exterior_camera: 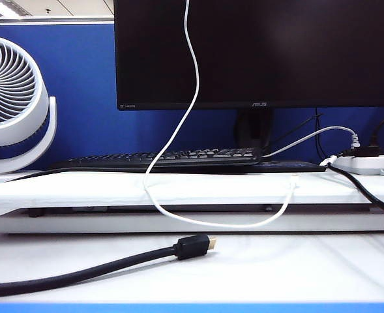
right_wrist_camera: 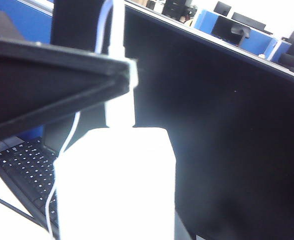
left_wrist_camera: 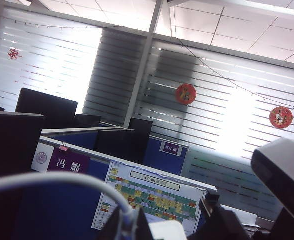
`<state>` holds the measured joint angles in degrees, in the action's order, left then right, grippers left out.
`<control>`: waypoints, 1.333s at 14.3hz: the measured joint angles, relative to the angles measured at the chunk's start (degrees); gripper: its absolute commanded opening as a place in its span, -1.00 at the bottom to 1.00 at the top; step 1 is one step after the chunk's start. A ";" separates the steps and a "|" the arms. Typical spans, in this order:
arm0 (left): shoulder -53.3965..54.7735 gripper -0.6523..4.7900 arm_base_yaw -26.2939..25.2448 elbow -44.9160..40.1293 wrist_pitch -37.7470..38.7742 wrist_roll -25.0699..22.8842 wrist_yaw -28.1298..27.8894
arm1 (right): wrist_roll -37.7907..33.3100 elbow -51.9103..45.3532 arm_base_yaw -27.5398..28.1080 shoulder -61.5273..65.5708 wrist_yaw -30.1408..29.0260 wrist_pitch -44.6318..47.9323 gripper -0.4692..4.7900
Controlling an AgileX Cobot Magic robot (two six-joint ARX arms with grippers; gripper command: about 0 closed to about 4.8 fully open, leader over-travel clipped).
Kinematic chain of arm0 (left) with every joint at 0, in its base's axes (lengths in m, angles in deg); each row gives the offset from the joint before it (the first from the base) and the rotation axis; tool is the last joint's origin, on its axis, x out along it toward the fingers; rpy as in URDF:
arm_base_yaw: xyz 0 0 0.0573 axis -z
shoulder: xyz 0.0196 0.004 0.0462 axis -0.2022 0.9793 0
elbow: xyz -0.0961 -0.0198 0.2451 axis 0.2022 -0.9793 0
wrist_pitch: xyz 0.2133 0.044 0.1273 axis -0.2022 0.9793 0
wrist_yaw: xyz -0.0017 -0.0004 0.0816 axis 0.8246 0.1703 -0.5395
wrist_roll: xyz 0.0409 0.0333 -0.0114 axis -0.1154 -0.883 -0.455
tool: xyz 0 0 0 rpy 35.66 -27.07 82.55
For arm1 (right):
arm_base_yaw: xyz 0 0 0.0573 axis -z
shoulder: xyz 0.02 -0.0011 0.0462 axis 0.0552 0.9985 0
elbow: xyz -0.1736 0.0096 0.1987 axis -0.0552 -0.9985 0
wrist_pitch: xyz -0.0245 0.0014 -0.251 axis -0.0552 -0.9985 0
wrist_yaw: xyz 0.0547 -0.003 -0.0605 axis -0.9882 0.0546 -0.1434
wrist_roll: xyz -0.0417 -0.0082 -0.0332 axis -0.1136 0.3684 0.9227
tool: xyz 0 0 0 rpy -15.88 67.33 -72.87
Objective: Pick up the Type-C charging cable and the charging base, insert one end of the Type-C charger into the corresponding slot on the base, and finally place the plugged-in charger back on the table.
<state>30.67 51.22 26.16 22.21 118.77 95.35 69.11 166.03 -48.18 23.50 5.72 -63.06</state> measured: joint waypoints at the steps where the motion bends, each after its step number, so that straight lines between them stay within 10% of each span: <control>1: 0.00 -0.78 0.00 0.00 0.02 0.02 0.13 | 0.00 0.00 0.00 -0.09 0.07 -0.02 -0.83; 19: -0.68 -0.78 0.04 0.79 17.55 -2.25 7.15 | 12.22 -0.11 0.07 -0.83 1.86 -10.03 -0.83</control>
<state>29.99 51.26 26.95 39.76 116.51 102.50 81.33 165.92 -48.11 22.67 7.58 -73.09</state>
